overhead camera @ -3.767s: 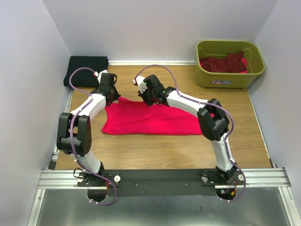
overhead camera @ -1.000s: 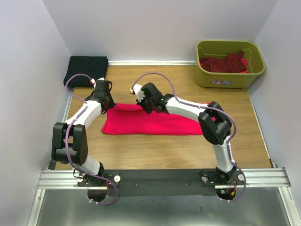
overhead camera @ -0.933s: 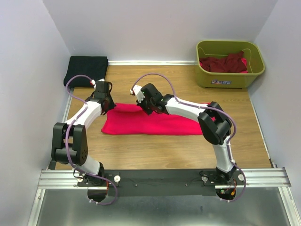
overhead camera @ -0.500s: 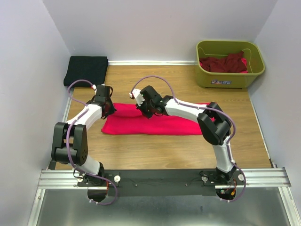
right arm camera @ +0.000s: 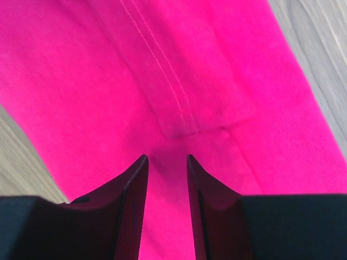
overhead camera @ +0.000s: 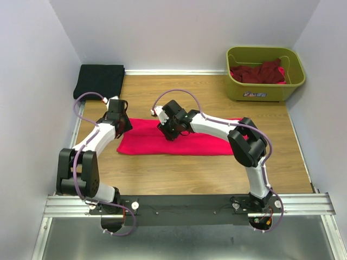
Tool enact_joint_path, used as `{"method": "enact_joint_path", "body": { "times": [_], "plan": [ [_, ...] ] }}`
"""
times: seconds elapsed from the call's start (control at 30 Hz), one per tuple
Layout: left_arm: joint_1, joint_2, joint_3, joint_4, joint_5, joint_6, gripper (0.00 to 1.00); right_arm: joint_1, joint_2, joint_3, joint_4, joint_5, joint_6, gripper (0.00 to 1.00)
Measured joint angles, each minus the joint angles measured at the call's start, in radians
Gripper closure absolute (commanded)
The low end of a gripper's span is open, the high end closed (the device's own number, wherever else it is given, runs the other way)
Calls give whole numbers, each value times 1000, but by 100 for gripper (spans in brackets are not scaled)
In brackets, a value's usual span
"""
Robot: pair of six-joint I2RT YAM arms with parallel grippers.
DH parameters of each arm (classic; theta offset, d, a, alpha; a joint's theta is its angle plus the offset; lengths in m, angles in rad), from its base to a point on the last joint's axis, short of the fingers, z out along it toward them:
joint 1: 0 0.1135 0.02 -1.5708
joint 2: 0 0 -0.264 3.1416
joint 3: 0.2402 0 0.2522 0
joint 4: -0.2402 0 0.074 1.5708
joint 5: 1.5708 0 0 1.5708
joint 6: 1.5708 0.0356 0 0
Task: Fold and stack the t-shirts
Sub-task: Fold the tshirt
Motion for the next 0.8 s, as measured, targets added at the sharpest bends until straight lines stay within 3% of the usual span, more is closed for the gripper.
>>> {"method": "enact_joint_path", "body": {
  "times": [0.07, 0.17, 0.33, 0.5, 0.8],
  "plan": [
    [0, -44, 0, -2, -13, 4, 46, 0, -6, 0, -14, 28, 8, 57],
    [-6, -89, 0, -6, -23, 5, 46, -2, -47, -18, -24, 75, 18, 58],
    [-39, -129, 0, -6, -36, -3, 54, -40, -174, -79, -44, 112, 74, 59],
    [-98, -73, 13, -6, -37, -10, 56, -90, -217, -106, -37, 112, 124, 60],
    [-243, 34, 91, 9, -36, -42, 55, -197, -285, -304, -51, 142, 235, 61]
  ]
}}
